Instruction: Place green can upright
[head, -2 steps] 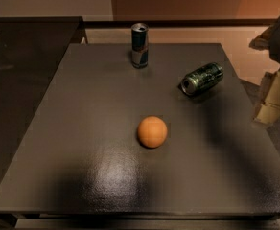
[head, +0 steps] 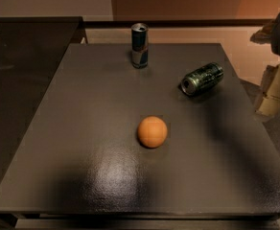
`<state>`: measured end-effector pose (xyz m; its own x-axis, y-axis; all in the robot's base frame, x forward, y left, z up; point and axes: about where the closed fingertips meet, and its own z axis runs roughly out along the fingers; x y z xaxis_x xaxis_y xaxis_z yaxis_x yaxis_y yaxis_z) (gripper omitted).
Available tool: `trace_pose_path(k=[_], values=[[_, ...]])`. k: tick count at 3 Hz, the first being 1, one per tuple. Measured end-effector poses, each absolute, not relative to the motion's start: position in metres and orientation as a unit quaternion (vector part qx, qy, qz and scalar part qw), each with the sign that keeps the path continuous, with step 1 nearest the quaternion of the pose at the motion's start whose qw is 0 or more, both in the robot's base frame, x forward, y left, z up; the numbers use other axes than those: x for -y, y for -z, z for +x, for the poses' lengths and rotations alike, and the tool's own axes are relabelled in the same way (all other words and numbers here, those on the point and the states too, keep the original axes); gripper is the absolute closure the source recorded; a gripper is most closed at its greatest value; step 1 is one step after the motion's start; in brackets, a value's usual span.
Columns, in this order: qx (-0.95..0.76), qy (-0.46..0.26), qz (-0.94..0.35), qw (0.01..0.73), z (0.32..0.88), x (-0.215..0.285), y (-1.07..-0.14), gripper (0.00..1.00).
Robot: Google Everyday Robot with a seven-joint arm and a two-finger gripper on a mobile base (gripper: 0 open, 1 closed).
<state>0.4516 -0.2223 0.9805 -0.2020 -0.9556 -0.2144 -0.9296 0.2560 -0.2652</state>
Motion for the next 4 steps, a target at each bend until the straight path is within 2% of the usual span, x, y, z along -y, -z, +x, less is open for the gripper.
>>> trace_pose_path(k=[1, 4], values=[[-0.758, 0.029, -0.627, 0.177, 0.479, 0.226, -0.973, 0.0], [-0.685, 0.04, -0.721, 0.098, 0.549, 0.214, -0.914, 0.0]])
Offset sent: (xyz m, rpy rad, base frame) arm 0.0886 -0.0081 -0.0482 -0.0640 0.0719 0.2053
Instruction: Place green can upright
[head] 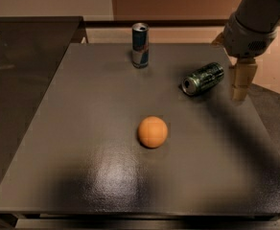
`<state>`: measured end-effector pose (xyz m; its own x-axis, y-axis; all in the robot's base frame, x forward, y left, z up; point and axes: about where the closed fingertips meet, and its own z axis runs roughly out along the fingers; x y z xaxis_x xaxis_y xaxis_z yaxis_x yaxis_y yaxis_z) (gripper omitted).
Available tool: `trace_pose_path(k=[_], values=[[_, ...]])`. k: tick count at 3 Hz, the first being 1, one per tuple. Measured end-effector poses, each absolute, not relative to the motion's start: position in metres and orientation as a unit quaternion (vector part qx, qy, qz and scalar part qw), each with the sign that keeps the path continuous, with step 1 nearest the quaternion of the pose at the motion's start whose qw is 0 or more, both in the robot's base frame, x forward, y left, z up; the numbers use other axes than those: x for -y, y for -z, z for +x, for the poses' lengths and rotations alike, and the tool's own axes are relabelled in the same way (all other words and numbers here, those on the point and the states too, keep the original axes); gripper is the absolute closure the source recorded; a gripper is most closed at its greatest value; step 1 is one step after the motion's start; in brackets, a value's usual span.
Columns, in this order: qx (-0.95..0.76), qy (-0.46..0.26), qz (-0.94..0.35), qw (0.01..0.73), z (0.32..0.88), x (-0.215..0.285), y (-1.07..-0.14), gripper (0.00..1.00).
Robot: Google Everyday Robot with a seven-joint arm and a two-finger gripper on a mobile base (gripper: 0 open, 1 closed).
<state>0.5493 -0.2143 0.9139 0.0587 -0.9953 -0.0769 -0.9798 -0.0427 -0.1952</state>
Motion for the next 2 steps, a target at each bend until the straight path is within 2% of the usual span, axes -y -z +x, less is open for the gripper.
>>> trace_pose_path(k=[2], values=[[-0.632, 0.04, -0.771, 0.064, 0.574, 0.2, -0.876, 0.0]])
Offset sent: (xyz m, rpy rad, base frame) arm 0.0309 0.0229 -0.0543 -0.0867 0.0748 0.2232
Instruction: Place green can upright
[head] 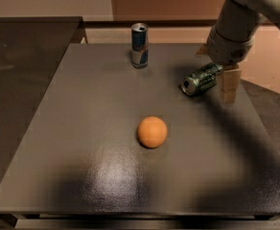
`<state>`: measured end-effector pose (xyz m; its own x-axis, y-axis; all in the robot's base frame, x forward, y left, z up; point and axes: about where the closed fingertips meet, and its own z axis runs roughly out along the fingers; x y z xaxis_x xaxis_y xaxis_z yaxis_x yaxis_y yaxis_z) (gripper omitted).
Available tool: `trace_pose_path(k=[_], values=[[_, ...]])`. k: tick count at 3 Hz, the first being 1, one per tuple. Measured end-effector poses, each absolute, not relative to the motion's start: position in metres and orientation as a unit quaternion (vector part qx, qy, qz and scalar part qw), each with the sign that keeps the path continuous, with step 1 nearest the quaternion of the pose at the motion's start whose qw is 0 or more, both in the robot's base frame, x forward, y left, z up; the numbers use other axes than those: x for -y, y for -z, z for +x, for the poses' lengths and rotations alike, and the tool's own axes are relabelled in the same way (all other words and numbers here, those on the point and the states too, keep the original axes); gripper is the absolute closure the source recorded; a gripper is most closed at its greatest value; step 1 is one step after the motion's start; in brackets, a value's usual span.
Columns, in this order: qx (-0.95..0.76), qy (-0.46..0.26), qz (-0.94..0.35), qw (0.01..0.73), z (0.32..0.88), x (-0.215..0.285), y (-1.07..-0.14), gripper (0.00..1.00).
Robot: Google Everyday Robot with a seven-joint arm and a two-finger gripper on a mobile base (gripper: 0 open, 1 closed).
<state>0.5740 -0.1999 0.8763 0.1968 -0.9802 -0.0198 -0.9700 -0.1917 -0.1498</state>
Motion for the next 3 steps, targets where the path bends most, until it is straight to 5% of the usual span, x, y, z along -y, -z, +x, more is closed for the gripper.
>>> trace_pose_path(k=[3], values=[[-0.581, 0.01, -0.812, 0.064, 0.59, 0.177, -0.853, 0.0]])
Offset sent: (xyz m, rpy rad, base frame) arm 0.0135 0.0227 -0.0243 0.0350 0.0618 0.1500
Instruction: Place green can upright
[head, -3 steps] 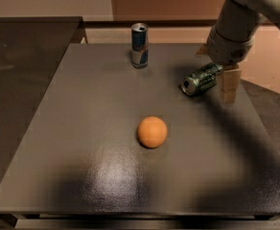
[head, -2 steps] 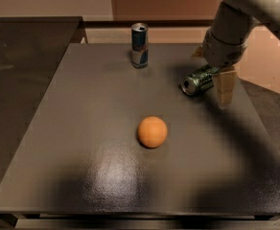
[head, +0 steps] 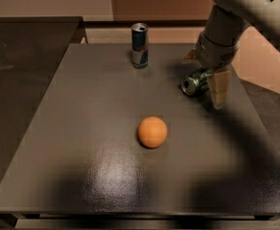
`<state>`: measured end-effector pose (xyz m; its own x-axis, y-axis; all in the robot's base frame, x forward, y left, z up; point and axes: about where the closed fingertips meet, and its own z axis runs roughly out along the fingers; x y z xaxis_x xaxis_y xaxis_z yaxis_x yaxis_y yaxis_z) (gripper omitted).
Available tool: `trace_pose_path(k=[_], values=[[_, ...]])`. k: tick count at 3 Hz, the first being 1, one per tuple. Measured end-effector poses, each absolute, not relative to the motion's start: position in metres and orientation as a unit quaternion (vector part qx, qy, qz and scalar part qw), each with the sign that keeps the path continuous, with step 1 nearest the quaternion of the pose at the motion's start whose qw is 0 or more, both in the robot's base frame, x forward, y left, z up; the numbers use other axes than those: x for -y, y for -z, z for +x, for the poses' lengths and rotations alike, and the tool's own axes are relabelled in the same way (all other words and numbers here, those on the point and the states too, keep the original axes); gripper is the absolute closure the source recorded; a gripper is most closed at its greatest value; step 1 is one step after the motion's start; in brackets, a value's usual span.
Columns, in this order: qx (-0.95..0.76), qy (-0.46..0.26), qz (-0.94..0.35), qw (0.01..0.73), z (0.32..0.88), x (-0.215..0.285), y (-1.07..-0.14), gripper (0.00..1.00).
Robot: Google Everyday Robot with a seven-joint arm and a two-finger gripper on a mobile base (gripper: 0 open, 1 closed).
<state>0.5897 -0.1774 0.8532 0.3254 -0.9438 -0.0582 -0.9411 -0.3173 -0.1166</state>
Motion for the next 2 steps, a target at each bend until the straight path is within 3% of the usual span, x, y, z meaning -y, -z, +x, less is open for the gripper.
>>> trace_pose_path(k=[2], values=[[-0.568, -0.001, -0.821, 0.057, 0.594, 0.1732, -0.8477, 0.41]])
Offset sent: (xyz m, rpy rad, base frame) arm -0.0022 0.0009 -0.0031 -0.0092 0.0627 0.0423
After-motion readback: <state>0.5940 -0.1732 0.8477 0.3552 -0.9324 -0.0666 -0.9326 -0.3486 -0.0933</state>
